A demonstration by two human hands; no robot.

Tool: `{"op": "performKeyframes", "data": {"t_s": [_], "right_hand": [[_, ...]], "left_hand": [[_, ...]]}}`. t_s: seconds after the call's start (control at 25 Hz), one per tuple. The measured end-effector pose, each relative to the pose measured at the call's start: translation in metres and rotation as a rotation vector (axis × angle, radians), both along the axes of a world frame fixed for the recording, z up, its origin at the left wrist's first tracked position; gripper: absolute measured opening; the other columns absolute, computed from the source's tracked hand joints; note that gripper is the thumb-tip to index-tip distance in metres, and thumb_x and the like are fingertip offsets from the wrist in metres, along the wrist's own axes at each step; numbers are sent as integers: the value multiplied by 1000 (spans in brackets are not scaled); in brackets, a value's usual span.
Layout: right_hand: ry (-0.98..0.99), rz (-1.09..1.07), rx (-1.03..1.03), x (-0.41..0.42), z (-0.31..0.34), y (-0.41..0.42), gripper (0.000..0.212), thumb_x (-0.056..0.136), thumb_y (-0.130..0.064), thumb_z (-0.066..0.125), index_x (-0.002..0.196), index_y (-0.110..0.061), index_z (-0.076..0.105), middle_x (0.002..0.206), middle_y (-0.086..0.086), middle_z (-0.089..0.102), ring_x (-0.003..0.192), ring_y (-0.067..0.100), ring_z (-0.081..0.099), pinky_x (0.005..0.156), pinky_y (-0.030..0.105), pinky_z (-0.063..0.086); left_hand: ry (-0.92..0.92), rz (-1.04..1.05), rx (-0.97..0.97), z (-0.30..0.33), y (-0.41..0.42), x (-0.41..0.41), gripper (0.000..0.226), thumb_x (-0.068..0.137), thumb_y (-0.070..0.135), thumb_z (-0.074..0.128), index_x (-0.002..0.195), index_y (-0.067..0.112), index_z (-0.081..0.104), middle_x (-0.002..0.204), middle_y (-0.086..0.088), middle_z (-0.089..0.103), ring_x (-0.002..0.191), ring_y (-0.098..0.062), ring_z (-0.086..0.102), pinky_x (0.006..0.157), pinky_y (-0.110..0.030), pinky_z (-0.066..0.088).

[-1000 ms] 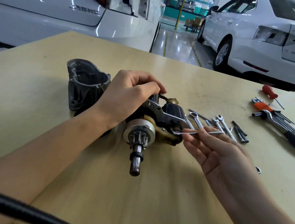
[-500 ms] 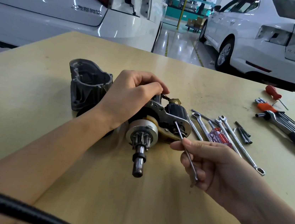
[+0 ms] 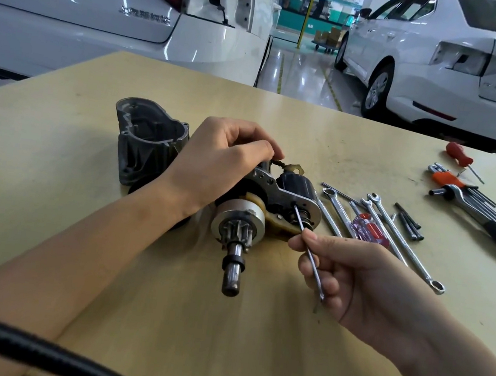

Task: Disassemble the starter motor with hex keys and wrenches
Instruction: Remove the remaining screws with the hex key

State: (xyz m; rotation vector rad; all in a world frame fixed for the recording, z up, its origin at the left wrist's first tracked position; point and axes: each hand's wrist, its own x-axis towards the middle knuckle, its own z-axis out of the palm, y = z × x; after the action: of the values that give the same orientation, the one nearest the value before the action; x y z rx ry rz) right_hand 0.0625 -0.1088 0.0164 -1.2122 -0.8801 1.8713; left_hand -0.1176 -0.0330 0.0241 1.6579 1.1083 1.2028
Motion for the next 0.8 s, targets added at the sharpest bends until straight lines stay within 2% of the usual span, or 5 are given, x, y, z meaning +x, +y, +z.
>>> {"op": "performKeyframes", "data": {"t_s": [0.12,0.28,0.52,0.8], "right_hand": [[3,-5,-35,-1,1,2,11,57,-20,70,58,-9,74,53,4,60,32,4,48,30,13,38],[-10,-12,-30,-3,1,3,12,53,-21,72,56,-10,73,53,5,60,31,3,45,28,12,35],[-32,15,-1,-4,-2,3,17,50,-29,76,56,-13,72,56,3,60,28,2,35,25,11,23],[51,-19,-56,-5,0,4,17,46,-23,77,52,-9,69,51,4,57,25,2,35,24,11,26]], "left_hand": [[-1,-8,-5,0,0,0,25,89,4,55,77,15,75,82,-16,70,70,-15,63,64,-23,53],[-15,-2,-10,0,0,-1,25,88,5,56,76,14,75,82,-16,70,70,-15,63,65,-24,52],[-29,-16,-21,0,0,-1,21,73,20,54,73,16,75,81,-15,70,71,-15,64,67,-24,53],[-18,-23,-9,1,1,-1,22,73,20,54,73,15,76,81,-15,70,73,-15,65,66,-23,54]]}}
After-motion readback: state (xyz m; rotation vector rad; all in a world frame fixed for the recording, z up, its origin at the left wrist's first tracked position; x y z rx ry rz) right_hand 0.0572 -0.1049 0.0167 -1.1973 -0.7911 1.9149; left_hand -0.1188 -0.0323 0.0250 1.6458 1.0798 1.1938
